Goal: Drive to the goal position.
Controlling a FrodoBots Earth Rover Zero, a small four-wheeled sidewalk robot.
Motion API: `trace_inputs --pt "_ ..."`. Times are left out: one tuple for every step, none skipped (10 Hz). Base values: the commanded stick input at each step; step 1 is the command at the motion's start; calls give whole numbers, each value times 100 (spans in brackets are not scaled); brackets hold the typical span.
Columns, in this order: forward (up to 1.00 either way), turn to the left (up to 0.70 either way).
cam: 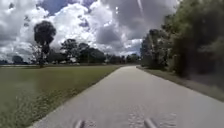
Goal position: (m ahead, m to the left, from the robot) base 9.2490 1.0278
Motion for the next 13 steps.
trace_inputs --pt "70 0" --pt "70 0" --pt "70 0" --pt "70 0" --pt "70 0" --pt "70 0" --pt "70 0" --pt "70 0" --pt "70 0" --pt "70 0" --pt "70 0" --pt "70 0" --pt "70 0"
